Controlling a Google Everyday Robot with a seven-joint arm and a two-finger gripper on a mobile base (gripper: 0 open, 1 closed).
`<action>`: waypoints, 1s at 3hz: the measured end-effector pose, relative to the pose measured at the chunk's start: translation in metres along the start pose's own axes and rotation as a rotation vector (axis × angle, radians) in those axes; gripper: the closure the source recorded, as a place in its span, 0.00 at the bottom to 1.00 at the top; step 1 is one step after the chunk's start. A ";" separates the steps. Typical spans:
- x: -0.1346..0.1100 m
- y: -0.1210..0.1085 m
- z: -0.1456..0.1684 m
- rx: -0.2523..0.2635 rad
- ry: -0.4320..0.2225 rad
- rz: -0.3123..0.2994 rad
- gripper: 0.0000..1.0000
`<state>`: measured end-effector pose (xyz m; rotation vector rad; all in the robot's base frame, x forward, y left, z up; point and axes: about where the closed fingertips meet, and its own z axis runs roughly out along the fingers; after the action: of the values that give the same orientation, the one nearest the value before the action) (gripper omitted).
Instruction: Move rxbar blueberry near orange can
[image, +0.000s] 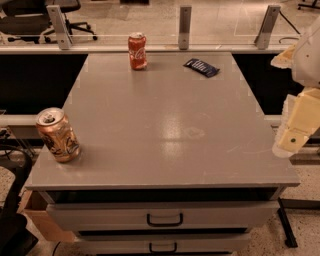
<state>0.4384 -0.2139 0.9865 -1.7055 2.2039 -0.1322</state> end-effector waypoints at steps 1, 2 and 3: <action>0.000 0.000 0.000 0.000 0.000 0.000 0.00; -0.002 -0.005 0.001 0.019 -0.024 0.006 0.00; -0.006 -0.024 0.014 0.056 -0.119 0.038 0.00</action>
Offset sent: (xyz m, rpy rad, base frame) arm 0.0136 -0.0008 -0.0029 0.0522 -0.0420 -0.0078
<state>0.4659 -0.2126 0.9816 -1.5985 2.1250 -0.0802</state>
